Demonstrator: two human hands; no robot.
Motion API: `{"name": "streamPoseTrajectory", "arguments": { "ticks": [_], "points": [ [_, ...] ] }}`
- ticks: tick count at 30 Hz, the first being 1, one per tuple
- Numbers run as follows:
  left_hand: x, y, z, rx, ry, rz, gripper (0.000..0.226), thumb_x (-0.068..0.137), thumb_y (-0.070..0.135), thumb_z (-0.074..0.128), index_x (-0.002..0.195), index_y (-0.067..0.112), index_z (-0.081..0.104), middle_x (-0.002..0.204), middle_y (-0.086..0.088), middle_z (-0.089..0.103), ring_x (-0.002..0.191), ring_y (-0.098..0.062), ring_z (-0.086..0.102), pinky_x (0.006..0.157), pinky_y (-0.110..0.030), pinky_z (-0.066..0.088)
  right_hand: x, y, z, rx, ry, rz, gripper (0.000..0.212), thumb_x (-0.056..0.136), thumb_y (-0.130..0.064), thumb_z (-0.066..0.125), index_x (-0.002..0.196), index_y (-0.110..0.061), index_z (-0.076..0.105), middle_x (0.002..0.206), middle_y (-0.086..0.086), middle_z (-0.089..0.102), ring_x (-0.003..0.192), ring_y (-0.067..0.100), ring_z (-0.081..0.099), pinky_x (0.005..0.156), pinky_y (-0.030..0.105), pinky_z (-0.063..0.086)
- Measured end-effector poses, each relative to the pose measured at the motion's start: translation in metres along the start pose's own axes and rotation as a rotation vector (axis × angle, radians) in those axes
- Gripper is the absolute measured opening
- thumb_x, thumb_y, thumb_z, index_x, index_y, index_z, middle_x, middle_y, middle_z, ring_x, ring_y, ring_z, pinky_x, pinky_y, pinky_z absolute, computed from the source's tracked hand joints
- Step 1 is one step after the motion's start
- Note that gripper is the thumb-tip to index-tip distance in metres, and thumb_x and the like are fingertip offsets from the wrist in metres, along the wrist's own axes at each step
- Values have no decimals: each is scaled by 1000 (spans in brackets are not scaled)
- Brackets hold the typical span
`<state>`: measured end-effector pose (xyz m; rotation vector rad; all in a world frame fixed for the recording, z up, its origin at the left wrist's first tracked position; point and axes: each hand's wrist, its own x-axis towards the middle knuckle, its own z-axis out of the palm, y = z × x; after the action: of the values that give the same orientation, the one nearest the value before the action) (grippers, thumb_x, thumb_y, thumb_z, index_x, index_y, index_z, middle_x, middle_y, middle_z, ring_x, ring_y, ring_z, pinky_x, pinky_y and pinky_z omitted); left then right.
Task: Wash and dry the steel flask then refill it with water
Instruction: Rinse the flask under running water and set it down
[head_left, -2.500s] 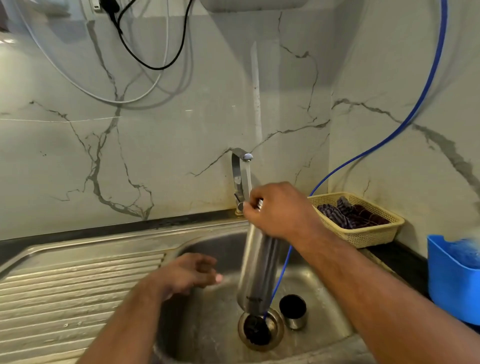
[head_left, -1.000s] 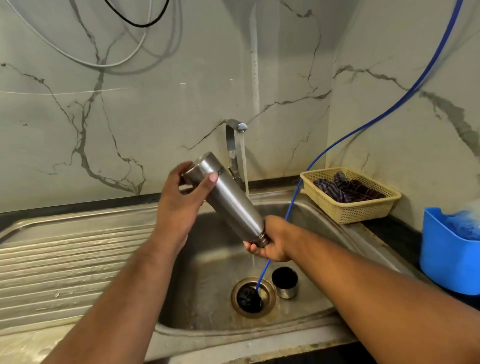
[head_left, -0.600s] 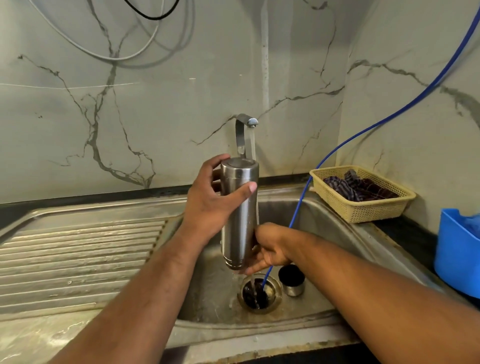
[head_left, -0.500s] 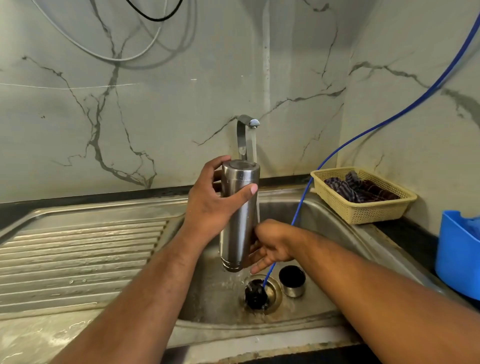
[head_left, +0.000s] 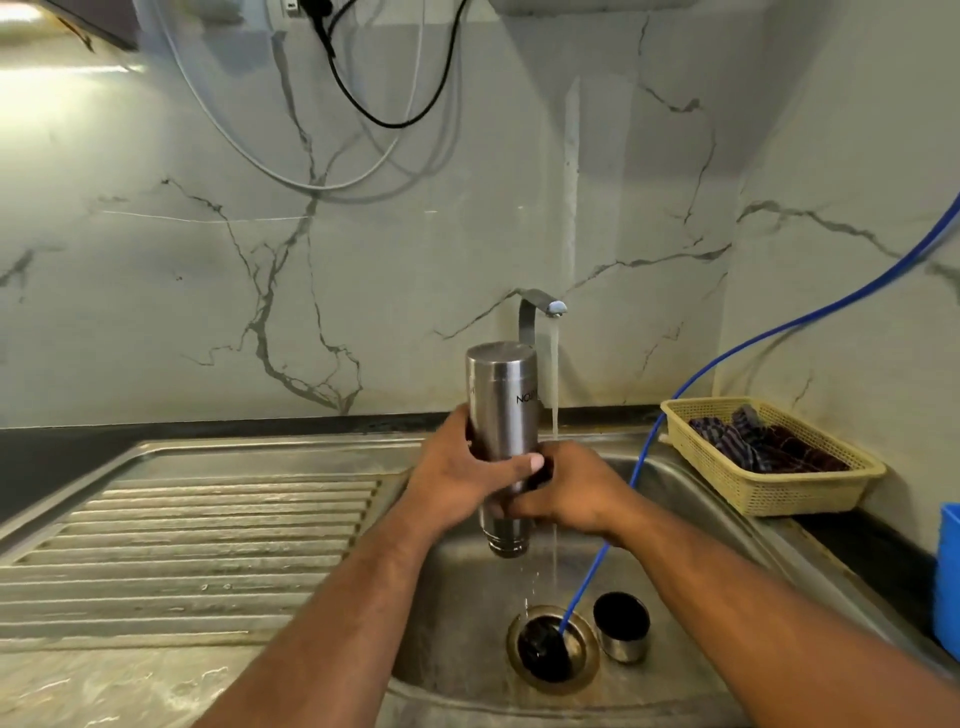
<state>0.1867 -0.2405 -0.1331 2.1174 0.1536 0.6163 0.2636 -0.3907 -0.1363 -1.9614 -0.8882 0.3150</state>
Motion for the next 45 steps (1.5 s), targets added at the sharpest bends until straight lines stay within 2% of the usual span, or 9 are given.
{"name": "streamPoseTrajectory", "arguments": {
  "ticks": [3,6,9,13,17,21,31,39,45],
  "points": [
    [7,11,-9,4,164,98,73,70,47,88,130,31,49,108,18,62,97,3,62,67,-7,49,5,-11,-8,-23,55,-51,63,69,-36,93,124,-31,62,113,-11,72,100,7,71,89,36,61],
    [3,-8,-1,30,102,-32,69,71,41,89,128,26,54,109,13,67,100,-4,66,72,-12,48,5,-11,-14,-189,-6,26,98,65,-37,95,149,-31,44,138,-9,61,123,15,60,101,36,50],
    [-3,-23,3,186,30,-104,72,69,40,91,130,24,56,112,10,67,99,-8,65,81,-21,51,4,2,-13,-394,-71,133,85,74,-32,90,147,-24,48,139,-2,61,122,15,59,97,28,45],
    [6,-14,-1,41,206,-67,69,69,41,91,126,26,56,108,13,64,99,-8,64,85,-26,56,10,4,-16,-354,34,121,49,87,-32,79,132,-23,62,125,-4,66,110,12,62,96,30,50],
    [-4,-30,6,217,29,-177,70,67,41,92,126,23,59,112,7,70,99,-10,66,75,-17,50,10,8,-10,-375,33,113,23,90,-29,76,112,-22,71,105,-5,71,97,10,65,88,29,53],
    [4,-30,4,70,173,-155,75,64,40,94,128,24,58,116,5,70,106,-13,67,86,-28,56,11,12,-8,-381,65,103,13,92,-28,73,105,-23,74,100,-6,72,92,7,65,83,27,52],
    [4,-28,-14,16,304,-159,76,65,43,93,129,23,57,115,5,68,104,-13,64,93,-32,55,7,-30,-6,-336,191,40,7,98,-27,67,103,-24,70,91,-5,72,77,8,71,73,25,59],
    [2,-30,-31,13,353,-175,72,69,36,92,130,20,57,123,0,66,103,-11,58,94,-29,50,-2,-5,58,-565,61,203,26,92,-41,66,116,-31,66,108,-3,67,95,16,68,87,41,59],
    [22,-28,-62,-1,414,-196,66,73,31,90,129,20,57,118,1,67,102,-13,62,95,-33,52,2,2,59,-597,-114,125,38,86,-51,70,121,-36,66,107,-10,67,95,9,65,89,38,58]
  ]
}}
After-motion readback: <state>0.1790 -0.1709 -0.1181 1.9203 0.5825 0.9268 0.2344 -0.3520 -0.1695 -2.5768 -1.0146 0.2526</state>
